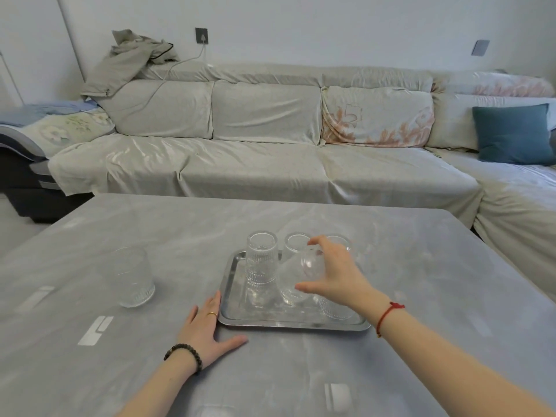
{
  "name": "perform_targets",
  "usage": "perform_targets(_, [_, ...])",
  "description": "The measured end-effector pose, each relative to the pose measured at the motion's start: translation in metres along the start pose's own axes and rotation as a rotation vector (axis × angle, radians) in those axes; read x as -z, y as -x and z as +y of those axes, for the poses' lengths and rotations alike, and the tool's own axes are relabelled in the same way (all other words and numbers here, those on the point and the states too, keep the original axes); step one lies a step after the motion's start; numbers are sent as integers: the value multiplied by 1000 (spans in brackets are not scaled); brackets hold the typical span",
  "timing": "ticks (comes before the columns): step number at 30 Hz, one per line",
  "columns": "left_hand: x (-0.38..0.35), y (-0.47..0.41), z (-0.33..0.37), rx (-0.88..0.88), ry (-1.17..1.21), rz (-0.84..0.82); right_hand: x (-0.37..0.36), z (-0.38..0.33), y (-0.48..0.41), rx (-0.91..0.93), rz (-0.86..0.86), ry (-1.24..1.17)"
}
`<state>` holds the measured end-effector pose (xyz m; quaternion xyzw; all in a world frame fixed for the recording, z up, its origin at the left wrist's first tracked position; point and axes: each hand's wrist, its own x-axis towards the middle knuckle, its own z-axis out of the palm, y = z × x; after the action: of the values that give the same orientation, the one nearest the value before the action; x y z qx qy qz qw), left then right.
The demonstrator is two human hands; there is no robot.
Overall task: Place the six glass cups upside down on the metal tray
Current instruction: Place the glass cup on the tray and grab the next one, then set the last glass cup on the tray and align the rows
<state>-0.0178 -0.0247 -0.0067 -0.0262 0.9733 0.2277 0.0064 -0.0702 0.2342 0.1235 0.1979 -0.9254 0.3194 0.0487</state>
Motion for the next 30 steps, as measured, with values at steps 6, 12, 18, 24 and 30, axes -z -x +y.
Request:
perform_targets(6, [-2, 0, -1, -1, -13, 10, -20, 1, -18, -9, -219, 226])
perform_targets(12, [-4, -1, -2, -6, -13, 18, -25, 7, -21, -24, -245, 233])
perform_targets(18, [-2, -1, -1, 8, 48, 12, -32, 9, -12, 34, -163, 275])
perform_targets(24, [16, 12, -3, -42, 449, 406, -50, -13, 15, 299, 13, 304])
perform_targets(30, [78, 0, -45, 236, 376, 951, -100, -51, 34, 411, -105, 39])
